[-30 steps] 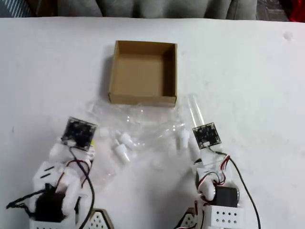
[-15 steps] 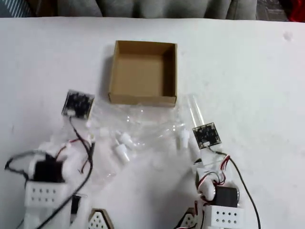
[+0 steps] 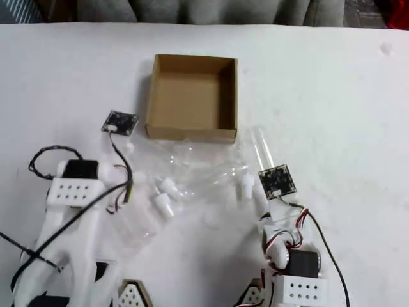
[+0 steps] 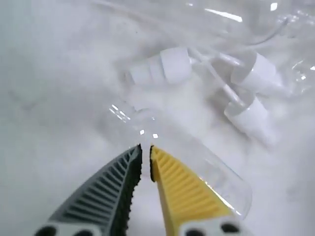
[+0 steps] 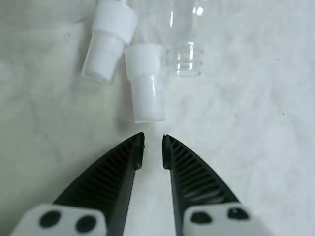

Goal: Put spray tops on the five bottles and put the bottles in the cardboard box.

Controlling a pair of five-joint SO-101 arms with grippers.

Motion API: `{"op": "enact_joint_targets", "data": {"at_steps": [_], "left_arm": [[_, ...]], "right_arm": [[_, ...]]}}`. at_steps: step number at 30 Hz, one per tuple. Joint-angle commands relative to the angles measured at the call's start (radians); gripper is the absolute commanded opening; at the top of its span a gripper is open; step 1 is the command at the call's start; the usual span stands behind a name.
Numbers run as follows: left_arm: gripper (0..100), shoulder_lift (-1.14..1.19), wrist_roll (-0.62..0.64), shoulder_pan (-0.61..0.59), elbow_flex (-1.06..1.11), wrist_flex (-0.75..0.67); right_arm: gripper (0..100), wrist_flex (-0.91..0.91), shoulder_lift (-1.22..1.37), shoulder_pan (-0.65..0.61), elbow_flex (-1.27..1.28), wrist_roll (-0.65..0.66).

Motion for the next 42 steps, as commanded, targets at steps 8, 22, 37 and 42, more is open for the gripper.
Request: {"op": "enact_joint_targets", "data": {"at_steps": [8, 22, 37, 42], "left_arm": [[38, -0.068, 0.014, -0.145, -0.043, 0.092], [38, -0.002, 0.057, -0.142, 0.17, -0.135], [34, 0.372, 0.157, -0.12, -0.005, -0.201], [10, 0.374, 0.153, -0.065, -0.009, -0.201]], "right_arm": [[3.5, 0.008, -0.007, 0.012, 0.008, 0.008], [3.4, 0.008, -0.007, 0.012, 0.008, 0.008], [3.4, 0.008, -0.007, 0.012, 0.008, 0.008], [3.4, 0.008, -0.007, 0.012, 0.008, 0.008]]}}
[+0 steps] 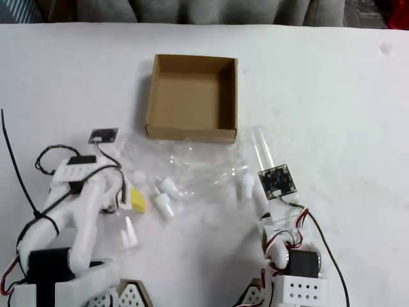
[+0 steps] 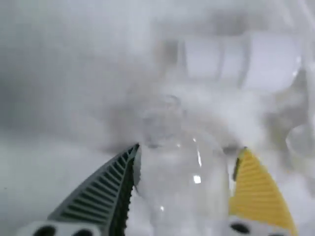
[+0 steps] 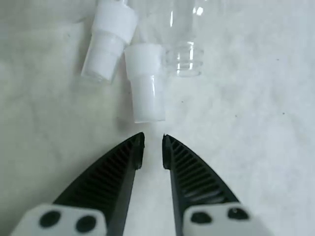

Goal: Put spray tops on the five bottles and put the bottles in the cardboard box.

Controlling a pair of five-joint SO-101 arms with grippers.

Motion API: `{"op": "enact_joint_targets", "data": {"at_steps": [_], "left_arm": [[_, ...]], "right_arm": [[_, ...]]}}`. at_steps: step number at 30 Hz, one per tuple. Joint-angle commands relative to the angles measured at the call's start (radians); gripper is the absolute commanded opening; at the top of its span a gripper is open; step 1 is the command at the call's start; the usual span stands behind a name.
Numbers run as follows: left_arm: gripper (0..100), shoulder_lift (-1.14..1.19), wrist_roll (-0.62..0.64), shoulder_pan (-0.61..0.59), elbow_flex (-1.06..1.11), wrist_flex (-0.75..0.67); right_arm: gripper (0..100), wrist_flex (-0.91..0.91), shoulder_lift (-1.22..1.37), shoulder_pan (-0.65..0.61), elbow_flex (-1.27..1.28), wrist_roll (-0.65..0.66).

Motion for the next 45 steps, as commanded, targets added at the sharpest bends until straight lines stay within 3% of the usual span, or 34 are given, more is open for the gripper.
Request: {"op": "enact_joint_targets", "data": {"at_steps": [1, 2, 7, 14, 19, 28, 45], "left_arm": [[3, 0.001, 0.005, 0.073, -0.054, -0.011], [1, 0.001, 0.005, 0.088, -0.054, -0.011], [6, -0.001, 0.003, 0.09, -0.118, 0.017], [7, 0.005, 0.003, -0.071, -0.269, -0.029], [8, 0.01, 0.003, -0.108, -0.253, -0.103], [43, 0.153, 0.003, -0.113, -0.267, -0.097], [28, 0.2, 0.003, -0.143, -0.344, -0.032]], "right_arm": [[3.4, 0.008, -0.007, 0.013, 0.008, 0.008], [3.4, 0.008, -0.007, 0.013, 0.008, 0.008], [3.4, 0.008, -0.007, 0.024, 0.008, 0.009], [3.4, 0.008, -0.007, 0.059, 0.008, 0.009], [3.4, 0.008, -0.007, 0.059, 0.008, 0.009], [3.4, 0.008, -0.007, 0.059, 0.008, 0.009], [3.4, 0.008, -0.007, 0.059, 0.008, 0.009]]}}
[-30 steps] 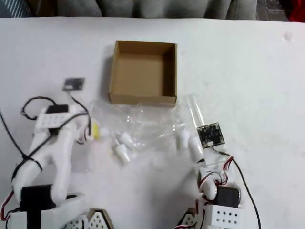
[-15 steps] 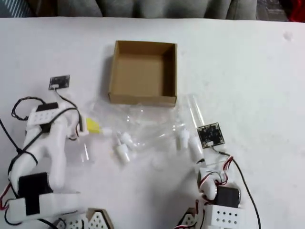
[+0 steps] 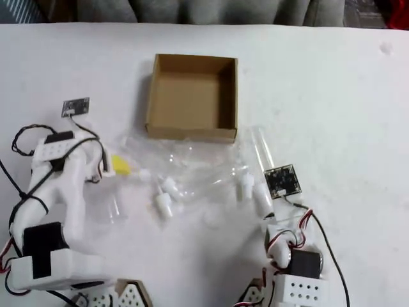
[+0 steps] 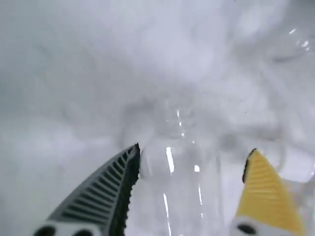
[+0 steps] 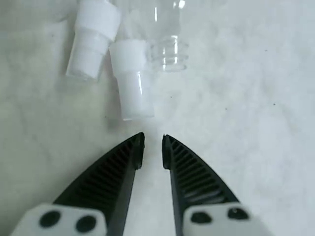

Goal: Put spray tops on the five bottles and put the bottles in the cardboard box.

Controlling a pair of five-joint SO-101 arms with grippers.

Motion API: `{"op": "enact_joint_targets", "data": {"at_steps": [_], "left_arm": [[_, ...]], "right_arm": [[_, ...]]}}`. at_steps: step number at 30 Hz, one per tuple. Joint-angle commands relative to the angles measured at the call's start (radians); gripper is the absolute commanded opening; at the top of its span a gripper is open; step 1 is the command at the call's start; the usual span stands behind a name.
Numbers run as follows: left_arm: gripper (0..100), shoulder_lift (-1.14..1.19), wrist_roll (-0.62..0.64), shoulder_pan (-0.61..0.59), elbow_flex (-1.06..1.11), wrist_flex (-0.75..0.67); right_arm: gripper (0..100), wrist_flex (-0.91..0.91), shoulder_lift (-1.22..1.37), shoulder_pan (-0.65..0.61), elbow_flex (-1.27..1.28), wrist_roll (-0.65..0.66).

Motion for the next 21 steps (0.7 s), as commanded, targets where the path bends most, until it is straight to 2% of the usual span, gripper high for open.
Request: {"op": "enact_joint_targets", "data": {"at_steps": [1, 6, 10, 21], "left_arm": [[28, -0.002, 0.006, -0.005, -0.037, 0.021], [28, -0.001, 0.003, -0.005, -0.025, 0.021], [28, -0.007, -0.115, -0.005, -0.005, 0.018], [28, -0.047, -0.121, -0.012, 0.037, 0.038]], "right_arm": [[3.4, 0.008, -0.007, 0.012, 0.008, 0.009], [3.4, 0.008, -0.007, 0.012, 0.008, 0.009], [3.4, 0.008, -0.007, 0.012, 0.008, 0.009], [3.4, 0.008, -0.007, 0.012, 0.008, 0.009]]}}
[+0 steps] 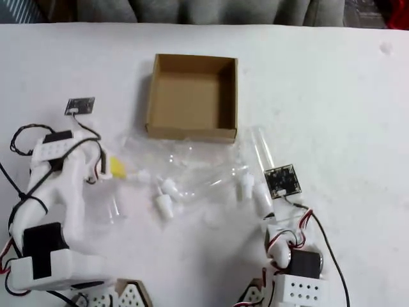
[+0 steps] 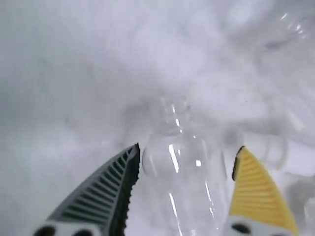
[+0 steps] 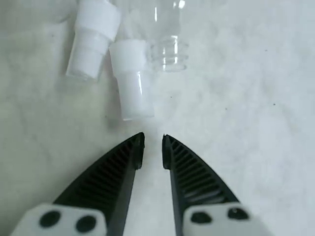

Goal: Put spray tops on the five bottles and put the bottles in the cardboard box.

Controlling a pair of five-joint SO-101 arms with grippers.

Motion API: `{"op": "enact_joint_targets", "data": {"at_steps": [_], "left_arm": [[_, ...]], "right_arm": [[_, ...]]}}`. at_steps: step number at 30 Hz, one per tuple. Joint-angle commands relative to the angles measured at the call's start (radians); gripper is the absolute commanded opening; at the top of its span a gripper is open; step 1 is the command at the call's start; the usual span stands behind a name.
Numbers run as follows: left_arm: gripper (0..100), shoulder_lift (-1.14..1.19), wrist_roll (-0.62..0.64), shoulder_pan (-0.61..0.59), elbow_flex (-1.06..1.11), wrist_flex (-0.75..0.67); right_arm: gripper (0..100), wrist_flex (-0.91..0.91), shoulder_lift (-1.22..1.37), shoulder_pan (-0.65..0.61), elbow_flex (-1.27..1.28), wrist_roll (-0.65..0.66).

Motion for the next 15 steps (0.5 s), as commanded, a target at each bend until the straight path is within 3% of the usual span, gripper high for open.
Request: {"op": "enact_joint_targets", "data": {"at_steps": [1, 12, 15], "left_arm": [[28, -0.067, -0.012, -0.008, 0.066, 0.008], [28, -0.223, -0.009, 0.031, 0.213, -0.112], [28, -0.223, 0.049, 0.031, 0.221, -0.164]], "right_arm": [[3.4, 0.008, -0.007, 0.012, 0.008, 0.009], [3.4, 0.008, -0.007, 0.013, 0.008, 0.009], [3.4, 0.008, -0.007, 0.013, 0.008, 0.009]]}}
